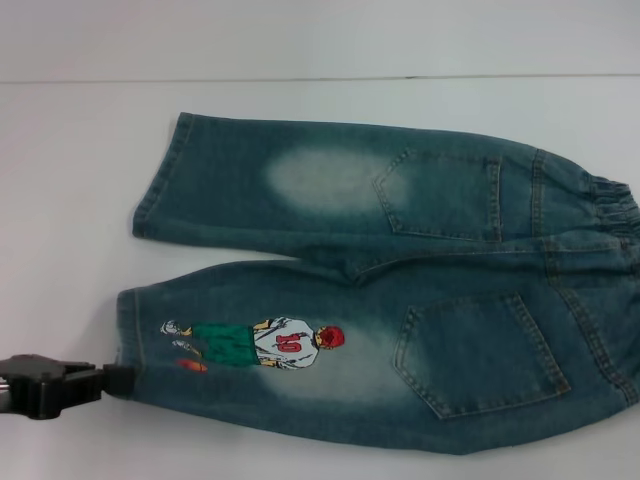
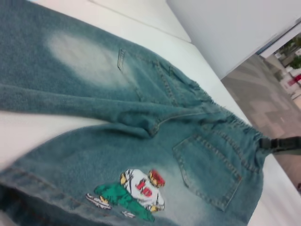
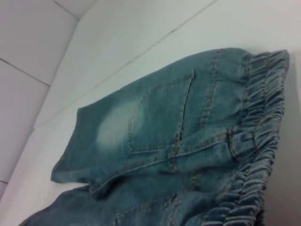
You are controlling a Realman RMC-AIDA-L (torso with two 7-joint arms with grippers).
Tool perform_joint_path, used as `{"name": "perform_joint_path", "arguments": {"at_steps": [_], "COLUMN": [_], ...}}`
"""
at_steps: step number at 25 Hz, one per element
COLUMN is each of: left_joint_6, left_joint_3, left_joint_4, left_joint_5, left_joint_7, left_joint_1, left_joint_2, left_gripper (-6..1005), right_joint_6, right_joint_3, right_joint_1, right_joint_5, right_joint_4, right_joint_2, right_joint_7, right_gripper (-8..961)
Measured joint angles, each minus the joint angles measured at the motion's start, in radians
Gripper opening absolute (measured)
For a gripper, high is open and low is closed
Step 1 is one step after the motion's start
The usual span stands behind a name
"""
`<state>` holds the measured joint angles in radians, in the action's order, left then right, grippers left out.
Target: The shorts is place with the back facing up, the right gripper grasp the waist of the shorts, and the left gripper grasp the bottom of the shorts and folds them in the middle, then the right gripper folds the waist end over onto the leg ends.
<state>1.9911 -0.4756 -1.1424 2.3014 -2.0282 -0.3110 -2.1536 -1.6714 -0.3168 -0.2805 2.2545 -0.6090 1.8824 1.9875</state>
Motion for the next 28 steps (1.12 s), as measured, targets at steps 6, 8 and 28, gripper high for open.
{"name": "perform_joint_path", "arguments": {"at_steps": [6, 8, 28], "left_joint_6": [-0.016, -0.045, -0.754], "left_joint_3": [0.023, 0.024, -0.003], "left_joint_4": [0.018, 0.052, 0.412], "left_joint_5": [-0.055, -0.056, -0.147], "left_joint_7": [0.017, 0.023, 0.095], "left_joint_1": [-0.023, -0.054, -0.447], "left_joint_2": [0.027, 0.045, 0.107], "left_gripper": [6, 6, 23], "right_joint_6": [-0.012, -0.02, 0.479], "right_joint_3": [0.032, 0.068, 0.129], "right_joint_1": [-0.017, -0.037, -0.243], "right_joint_5": [0.006, -0.012, -0.398], "right_joint_4": [0.011, 0.013, 0.193], "right_joint_2": [-0.001, 0.001, 0.08], "right_joint_7": [0.009, 0.032, 0.095], "right_gripper": [45, 45, 92]}}
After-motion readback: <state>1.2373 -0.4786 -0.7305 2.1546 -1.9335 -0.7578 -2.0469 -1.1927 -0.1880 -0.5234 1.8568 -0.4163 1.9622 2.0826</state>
